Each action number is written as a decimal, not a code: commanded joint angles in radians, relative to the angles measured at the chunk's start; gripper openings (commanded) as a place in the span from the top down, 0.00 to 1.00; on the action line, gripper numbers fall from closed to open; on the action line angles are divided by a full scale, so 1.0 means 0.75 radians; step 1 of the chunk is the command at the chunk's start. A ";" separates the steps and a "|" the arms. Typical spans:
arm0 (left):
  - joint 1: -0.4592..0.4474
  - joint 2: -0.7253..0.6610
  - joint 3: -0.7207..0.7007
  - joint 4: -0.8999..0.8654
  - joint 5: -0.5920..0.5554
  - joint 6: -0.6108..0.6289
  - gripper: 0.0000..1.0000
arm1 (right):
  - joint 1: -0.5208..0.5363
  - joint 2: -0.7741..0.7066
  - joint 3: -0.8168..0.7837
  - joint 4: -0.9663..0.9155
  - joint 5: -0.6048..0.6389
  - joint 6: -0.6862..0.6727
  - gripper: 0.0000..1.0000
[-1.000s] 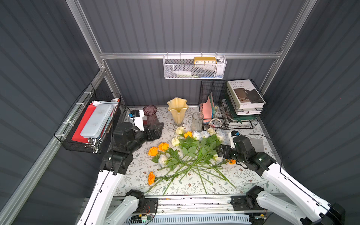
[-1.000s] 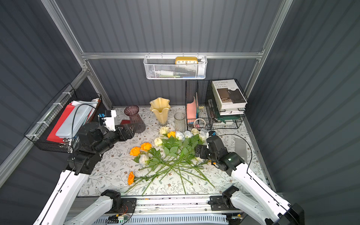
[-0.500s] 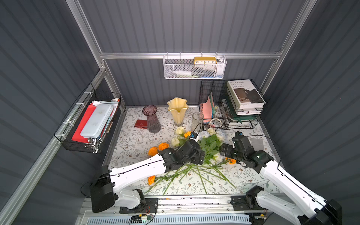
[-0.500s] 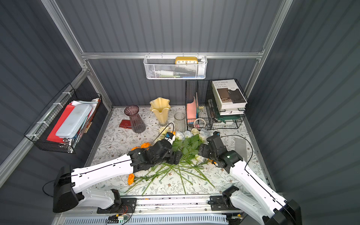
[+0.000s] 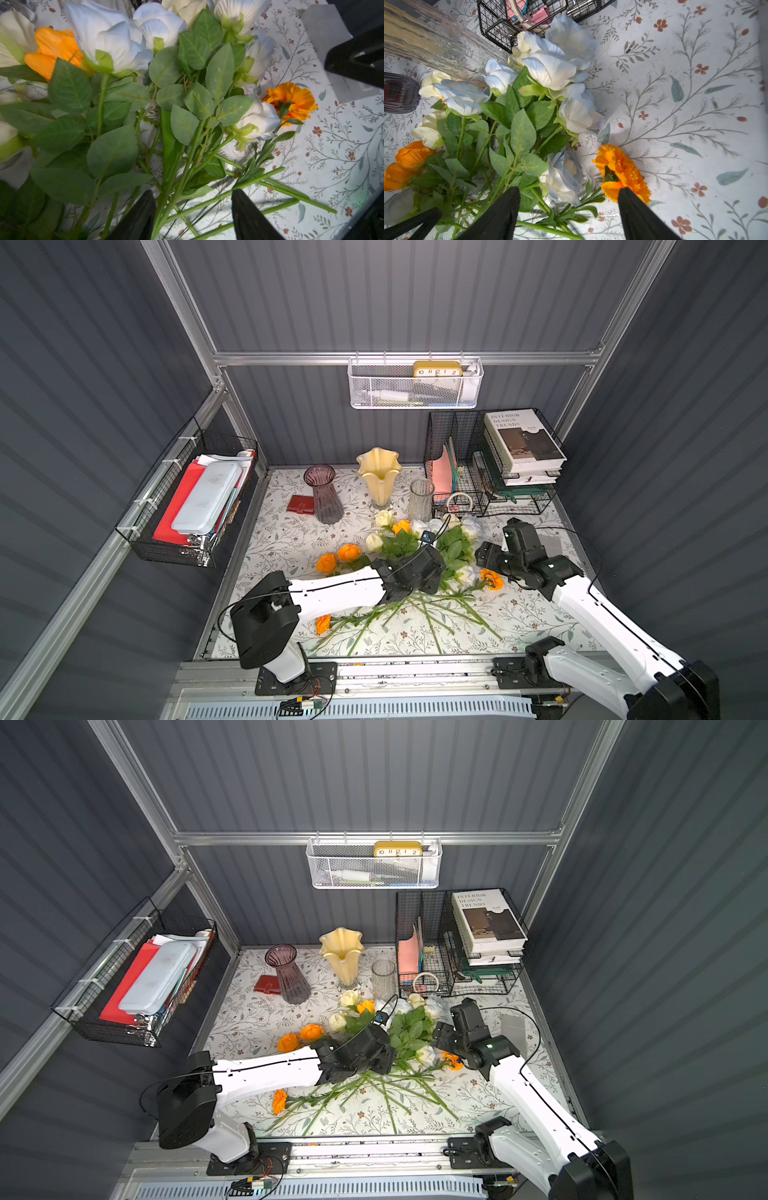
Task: Arrange the flowers in different vases according to their colors
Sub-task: Pick up the flower at the center of the board.
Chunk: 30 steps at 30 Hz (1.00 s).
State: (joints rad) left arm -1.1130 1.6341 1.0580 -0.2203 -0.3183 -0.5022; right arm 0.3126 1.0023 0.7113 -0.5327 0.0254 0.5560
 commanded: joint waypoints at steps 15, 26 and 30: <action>0.001 0.212 0.111 -0.010 -0.051 0.136 0.58 | -0.056 0.007 -0.086 0.071 -0.065 -0.046 0.22; 0.061 0.249 0.124 -0.014 -0.073 0.183 0.63 | -0.061 -0.015 -0.112 0.076 -0.071 -0.060 0.24; 0.074 0.258 0.124 -0.001 -0.049 0.213 0.64 | -0.063 -0.015 -0.122 0.085 -0.077 -0.058 0.23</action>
State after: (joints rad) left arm -1.0641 1.8141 1.1358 -0.2211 -0.3523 -0.3801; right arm 0.2687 0.9997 0.6334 -0.4740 -0.0269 0.5220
